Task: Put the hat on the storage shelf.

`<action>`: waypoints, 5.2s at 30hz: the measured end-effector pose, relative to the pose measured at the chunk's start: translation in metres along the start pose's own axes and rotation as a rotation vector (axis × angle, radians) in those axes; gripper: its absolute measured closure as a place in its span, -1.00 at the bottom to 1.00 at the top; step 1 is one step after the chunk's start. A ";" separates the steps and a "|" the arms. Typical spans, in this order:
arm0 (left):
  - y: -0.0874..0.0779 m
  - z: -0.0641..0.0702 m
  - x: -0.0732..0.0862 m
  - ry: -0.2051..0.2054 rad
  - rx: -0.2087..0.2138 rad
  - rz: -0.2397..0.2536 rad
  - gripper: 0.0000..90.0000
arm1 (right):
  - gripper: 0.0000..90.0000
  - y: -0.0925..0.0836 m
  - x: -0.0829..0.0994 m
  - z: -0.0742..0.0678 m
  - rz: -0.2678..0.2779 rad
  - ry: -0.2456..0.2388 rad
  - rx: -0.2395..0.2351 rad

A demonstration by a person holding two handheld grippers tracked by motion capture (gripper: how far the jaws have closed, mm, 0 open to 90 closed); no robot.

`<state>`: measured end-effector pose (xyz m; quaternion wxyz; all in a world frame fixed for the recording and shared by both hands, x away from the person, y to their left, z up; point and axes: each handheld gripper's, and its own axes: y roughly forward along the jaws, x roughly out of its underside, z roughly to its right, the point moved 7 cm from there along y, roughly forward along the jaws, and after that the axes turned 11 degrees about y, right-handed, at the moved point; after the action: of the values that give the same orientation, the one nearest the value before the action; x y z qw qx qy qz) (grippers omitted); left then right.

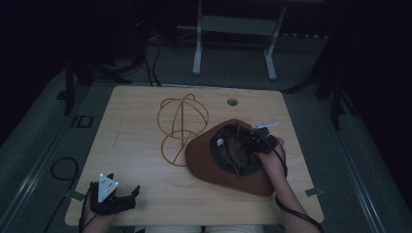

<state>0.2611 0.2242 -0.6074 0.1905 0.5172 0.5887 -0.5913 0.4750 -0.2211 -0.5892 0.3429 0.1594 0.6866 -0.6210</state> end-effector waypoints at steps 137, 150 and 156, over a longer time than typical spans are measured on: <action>0.141 0.208 -0.290 0.369 0.190 0.021 0.94 | 0.84 -0.167 0.005 0.020 0.409 0.197 -0.167; 0.118 0.204 -0.300 0.406 0.158 0.131 0.94 | -0.01 -0.187 0.027 0.018 0.383 0.144 -0.296; 0.106 0.201 -0.303 0.397 0.164 0.194 0.94 | -0.01 -0.214 0.043 0.023 0.348 0.033 -0.322</action>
<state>0.3907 -0.0965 -0.4529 0.0844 0.6912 0.5122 -0.5028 0.3128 -0.2906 -0.4587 0.4544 0.2286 0.7445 -0.4323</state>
